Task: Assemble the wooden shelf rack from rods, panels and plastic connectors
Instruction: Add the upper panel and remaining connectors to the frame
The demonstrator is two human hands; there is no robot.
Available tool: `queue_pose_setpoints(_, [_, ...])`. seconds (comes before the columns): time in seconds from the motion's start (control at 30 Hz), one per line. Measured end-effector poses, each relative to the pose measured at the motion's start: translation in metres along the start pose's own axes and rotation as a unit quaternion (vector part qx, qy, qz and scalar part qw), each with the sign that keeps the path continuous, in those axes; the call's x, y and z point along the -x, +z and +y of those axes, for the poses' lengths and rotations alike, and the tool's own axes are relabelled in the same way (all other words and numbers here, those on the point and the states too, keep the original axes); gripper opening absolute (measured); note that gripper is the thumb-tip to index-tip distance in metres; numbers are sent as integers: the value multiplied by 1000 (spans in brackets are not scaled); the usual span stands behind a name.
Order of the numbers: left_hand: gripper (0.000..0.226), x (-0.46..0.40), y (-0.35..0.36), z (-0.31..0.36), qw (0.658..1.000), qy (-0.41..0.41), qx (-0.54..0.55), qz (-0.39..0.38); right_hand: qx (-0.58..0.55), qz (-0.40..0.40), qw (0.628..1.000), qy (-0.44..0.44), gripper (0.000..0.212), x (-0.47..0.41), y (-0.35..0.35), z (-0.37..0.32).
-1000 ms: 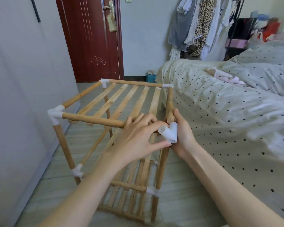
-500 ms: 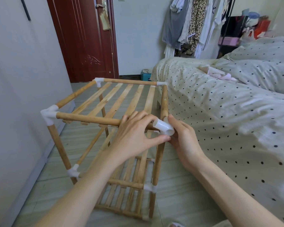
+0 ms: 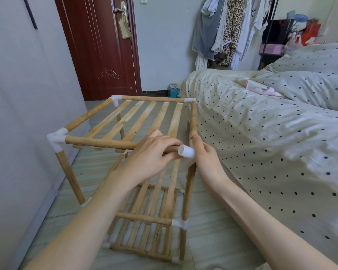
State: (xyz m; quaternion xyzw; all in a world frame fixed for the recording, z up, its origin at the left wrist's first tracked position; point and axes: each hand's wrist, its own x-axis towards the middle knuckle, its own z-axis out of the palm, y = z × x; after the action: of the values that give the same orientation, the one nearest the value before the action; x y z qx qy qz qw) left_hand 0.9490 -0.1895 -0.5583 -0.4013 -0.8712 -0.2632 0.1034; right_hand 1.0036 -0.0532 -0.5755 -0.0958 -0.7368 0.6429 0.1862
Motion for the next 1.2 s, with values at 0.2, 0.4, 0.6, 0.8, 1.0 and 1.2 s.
queue_pose_setpoints(0.2, [27, -3, 9, 7, 995, -49, -10, 85, 41, -7, 999, -4, 45, -18, -2, 2])
queue_pose_setpoints(0.4, [24, -14, 19, 16, 994, -9, -68, 84, 2, -45, 998, 43, 53, -30, -22, 7])
queue_pose_setpoints(0.6, [27, -20, 25, 13, 991, 19, -97, 89, -138, 36, 986, 84, 33, -36, -34, -5])
queue_pose_setpoints(0.8, [28, -22, 23, 12, 992, 25, -103, 71, -146, 101, 978, 109, 29, -33, -45, -8])
queue_pose_setpoints(1.0, [39, -52, -3, -7, 995, 40, -90, -23, -94, 4, 983, 155, 29, -29, -43, -1])
queue_pose_setpoints(1.2, [33, -88, -4, -1, 981, 115, -148, -47, -9, 43, 993, 109, 32, -33, -34, -2])
